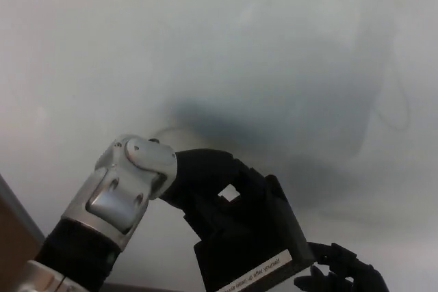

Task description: A magnetic marker holder is on the left hand side of the white board, the robot put the index and middle finger into the opening of the container and pull off the magnetic holder and hand it to a human on the left hand side.

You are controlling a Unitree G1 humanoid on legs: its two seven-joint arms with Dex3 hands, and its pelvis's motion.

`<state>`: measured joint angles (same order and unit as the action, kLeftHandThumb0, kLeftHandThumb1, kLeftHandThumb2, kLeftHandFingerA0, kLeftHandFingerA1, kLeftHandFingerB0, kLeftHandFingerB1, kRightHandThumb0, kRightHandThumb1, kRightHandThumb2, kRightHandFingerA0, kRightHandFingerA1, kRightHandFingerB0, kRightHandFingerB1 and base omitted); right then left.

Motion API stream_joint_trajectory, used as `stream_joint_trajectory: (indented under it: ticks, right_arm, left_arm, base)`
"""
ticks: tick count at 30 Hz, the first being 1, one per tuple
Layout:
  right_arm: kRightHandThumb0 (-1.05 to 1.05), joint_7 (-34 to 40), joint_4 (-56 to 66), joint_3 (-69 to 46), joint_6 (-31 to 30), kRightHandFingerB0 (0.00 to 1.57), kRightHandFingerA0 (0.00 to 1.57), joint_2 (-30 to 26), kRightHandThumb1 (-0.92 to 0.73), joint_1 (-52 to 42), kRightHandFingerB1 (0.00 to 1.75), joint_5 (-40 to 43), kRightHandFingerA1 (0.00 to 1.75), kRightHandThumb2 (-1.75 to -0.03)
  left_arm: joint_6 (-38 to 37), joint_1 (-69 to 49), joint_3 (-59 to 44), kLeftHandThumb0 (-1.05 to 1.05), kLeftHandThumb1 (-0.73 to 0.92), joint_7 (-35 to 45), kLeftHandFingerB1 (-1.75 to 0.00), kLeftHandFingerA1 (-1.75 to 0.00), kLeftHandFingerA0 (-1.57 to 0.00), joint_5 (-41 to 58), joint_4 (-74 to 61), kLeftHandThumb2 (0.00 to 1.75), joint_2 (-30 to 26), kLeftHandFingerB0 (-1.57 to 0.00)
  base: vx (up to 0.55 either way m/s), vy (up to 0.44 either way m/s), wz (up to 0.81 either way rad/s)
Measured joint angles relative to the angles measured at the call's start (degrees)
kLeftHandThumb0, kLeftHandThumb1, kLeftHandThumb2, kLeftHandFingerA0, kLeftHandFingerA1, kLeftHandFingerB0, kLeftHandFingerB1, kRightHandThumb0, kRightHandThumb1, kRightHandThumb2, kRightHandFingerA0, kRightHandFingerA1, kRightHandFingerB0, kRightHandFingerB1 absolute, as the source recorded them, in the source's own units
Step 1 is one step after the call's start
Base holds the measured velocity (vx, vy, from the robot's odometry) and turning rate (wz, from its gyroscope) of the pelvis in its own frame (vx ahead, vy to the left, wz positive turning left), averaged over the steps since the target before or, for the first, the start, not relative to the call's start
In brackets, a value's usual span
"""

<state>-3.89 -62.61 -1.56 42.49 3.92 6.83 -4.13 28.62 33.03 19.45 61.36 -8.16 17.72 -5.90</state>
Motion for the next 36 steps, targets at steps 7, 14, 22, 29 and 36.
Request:
stream_joint_trajectory:
  ticks: [7,14,22,29,36]
  right_arm:
    - [-0.64,0.0,0.0,0.1,0.0,0.61,0.73,0.1,-0.8,0.3,0.45,-0.1,0.53,-0.64]
    - [-0.57,0.0,0.0,0.1,0.0,0.61,0.75,0.4,-0.8,0.4,0.47,-0.2,0.58,-0.64]
    - [-0.57,0.0,0.0,0.2,0.0,0.62,0.75,0.6,-0.8,0.4,0.48,-0.2,0.59,-0.64]
    - [-0.58,0.0,0.0,0.3,0.0,0.62,0.77,0.7,-0.8,0.4,0.48,-0.3,0.58,-0.64]
    - [-0.59,0.0,0.0,0.4,0.0,0.63,0.78,0.7,-0.8,0.4,0.48,-0.3,0.58,-0.64]
  left_arm:
    - [3.6,-7.8,-4.8,-0.12,0.54,2.7,-0.97,-1.68,-0.76,6.7,-4.7,0.69,3.2,-0.81]
    - [6.0,-15.2,-10.1,-0.47,0.7,3.0,-0.7,-1.01,-0.99,12.9,-9.4,0.61,7.0,-0.81]
    - [8.3,-21.7,-16.6,-0.5,0.79,2.6,-1.34,-1.7,-0.77,19.5,-13.2,0.67,8.8,-0.6]
    - [9.5,-27.0,-22.7,-0.51,0.77,1.3,-1.33,-1.68,-0.77,25.6,-16.6,0.67,8.7,-0.61]
    - [9.7,-31.3,-27.1,-0.51,0.78,-0.1,-1.26,-1.63,-0.77,30.3,-19.3,0.68,8.5,-0.64]
  base:
    - [0.0,0.0,0.0]
    - [0.0,0.0,0.0]
    - [0.0,0.0,0.0]
    - [0.0,0.0,0.0]
    - [0.0,0.0,0.0]
